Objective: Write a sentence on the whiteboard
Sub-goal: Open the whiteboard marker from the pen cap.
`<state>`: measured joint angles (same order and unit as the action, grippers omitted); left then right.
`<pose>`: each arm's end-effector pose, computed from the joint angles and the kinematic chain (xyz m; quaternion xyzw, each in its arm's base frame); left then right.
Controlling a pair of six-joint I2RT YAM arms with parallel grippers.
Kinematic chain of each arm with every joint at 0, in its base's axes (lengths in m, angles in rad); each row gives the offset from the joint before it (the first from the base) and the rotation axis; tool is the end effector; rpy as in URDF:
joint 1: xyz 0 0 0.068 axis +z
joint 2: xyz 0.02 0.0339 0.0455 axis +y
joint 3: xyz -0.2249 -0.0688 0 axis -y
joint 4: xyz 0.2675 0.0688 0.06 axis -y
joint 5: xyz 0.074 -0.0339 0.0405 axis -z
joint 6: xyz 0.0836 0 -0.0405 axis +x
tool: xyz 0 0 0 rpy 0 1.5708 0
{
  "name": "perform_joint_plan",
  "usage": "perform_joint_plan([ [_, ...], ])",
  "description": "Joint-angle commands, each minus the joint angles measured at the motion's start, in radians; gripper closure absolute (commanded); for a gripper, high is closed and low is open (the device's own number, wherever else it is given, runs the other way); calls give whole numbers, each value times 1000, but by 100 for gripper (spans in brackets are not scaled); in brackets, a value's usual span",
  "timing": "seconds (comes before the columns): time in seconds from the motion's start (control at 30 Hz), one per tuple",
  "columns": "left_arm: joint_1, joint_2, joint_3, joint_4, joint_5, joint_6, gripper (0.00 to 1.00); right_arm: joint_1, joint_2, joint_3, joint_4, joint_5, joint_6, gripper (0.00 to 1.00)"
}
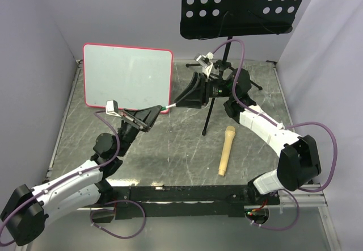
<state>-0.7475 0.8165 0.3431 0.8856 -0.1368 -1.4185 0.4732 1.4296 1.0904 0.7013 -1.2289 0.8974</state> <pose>0.2095 -0.1787 0.2717 -0.2338 0.4969 -0.7200 0.4243 0.2810 0.2323 0.3399 -0.3660 0.5538 0.6792 0.3132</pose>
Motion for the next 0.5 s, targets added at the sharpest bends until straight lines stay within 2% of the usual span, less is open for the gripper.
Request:
perform_joint_plan([
  [0.0,0,10,39,79,-23,-11,99,4,8,22,-9,3,-29,54],
  [0.07,2,9,37,84,-30,-10,99,8,6,26,-46,6,-49,54],
  [0.47,0,38,54,90,-17,-10,99,10,20,34,-25,-4,-41,58],
])
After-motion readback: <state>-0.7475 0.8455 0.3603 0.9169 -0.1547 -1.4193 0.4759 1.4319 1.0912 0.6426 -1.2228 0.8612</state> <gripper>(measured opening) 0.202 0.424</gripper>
